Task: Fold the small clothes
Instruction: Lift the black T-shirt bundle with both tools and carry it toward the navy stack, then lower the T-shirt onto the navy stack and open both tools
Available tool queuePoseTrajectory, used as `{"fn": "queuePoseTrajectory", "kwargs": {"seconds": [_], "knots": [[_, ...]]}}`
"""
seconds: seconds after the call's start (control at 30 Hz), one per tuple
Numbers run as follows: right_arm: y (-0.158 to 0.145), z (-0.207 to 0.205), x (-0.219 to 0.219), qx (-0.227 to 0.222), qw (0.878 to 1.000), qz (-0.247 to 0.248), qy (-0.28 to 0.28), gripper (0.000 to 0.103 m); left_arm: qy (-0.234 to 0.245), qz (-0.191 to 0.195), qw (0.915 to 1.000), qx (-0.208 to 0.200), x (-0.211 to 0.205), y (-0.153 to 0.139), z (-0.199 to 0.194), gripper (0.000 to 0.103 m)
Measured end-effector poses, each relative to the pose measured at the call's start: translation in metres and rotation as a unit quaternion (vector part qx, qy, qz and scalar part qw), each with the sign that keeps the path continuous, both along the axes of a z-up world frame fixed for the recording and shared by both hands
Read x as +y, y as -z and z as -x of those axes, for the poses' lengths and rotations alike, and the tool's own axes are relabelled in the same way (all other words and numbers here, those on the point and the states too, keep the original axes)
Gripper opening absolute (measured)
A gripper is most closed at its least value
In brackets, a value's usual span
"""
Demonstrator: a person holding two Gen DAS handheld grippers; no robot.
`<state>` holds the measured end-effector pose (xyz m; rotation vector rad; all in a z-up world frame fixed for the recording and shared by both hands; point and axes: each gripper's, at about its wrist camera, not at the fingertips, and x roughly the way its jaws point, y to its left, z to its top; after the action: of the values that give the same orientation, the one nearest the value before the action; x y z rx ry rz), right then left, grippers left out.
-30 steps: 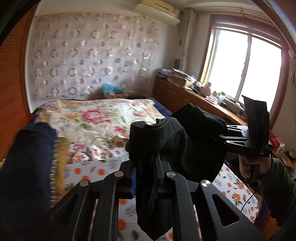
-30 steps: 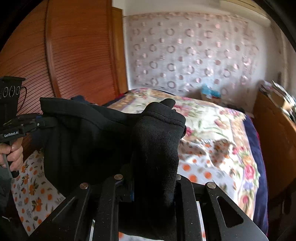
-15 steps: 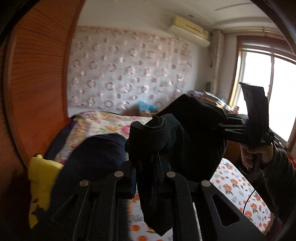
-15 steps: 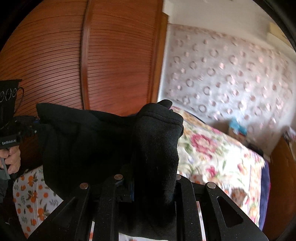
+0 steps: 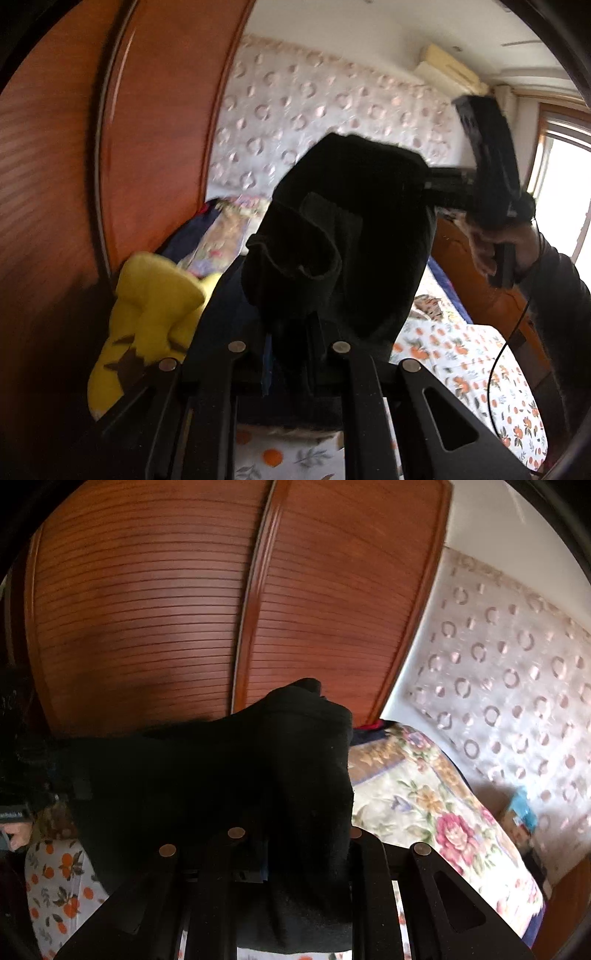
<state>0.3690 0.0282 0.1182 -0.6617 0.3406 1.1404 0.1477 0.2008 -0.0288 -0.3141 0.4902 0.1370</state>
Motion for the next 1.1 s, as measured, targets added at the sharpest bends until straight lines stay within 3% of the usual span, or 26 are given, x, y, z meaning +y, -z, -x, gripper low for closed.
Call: {"fn": "queuePoseTrajectory", "kwargs": {"seconds": [0.1, 0.23, 0.27, 0.37, 0.57, 0.63, 0.87, 1.0, 1.1], "knots": [[0.009, -0.015, 0.017, 0.015, 1.0, 0.0, 0.02, 0.026, -0.01, 0.006, 0.9997, 0.022, 0.008, 0.021, 0.0, 0.014], [0.009, -0.036, 0.015, 0.008, 0.995, -0.024, 0.093, 0.062, -0.021, -0.001, 0.999, 0.04, 0.009, 0.032, -0.003, 0.014], [0.008, -0.04, 0.009, 0.008, 0.994, -0.036, 0.101, 0.066, -0.022, -0.003, 0.9989, 0.042, 0.01, 0.033, -0.001, 0.014], [0.009, -0.043, -0.007, 0.006, 0.992, -0.058, 0.116, 0.066, -0.022, 0.002, 0.9989, 0.042, 0.014, 0.034, 0.001, 0.015], [0.036, -0.036, -0.01, 0.063, 0.996, -0.051, 0.045, 0.066, -0.024, -0.007, 0.9987, 0.043, 0.014, 0.028, -0.001, 0.015], [0.044, -0.052, -0.009, 0.077, 0.996, -0.036, 0.038, 0.065, -0.028, -0.011, 0.9983, 0.049, 0.015, 0.03, 0.0, 0.015], [0.092, -0.11, 0.038, 0.12, 0.99, 0.01, 0.078, 0.065, -0.029, -0.013, 0.9975, 0.062, 0.014, 0.036, -0.001, 0.017], [0.107, -0.139, 0.039, 0.154, 0.983, -0.02, 0.094, 0.065, -0.032, -0.02, 0.9971, 0.066, 0.012, 0.034, 0.0, 0.019], [0.108, -0.133, 0.045, 0.139, 0.985, -0.021, 0.096, 0.065, -0.035, -0.029, 0.9969, 0.064, 0.011, 0.03, 0.003, 0.025]]}}
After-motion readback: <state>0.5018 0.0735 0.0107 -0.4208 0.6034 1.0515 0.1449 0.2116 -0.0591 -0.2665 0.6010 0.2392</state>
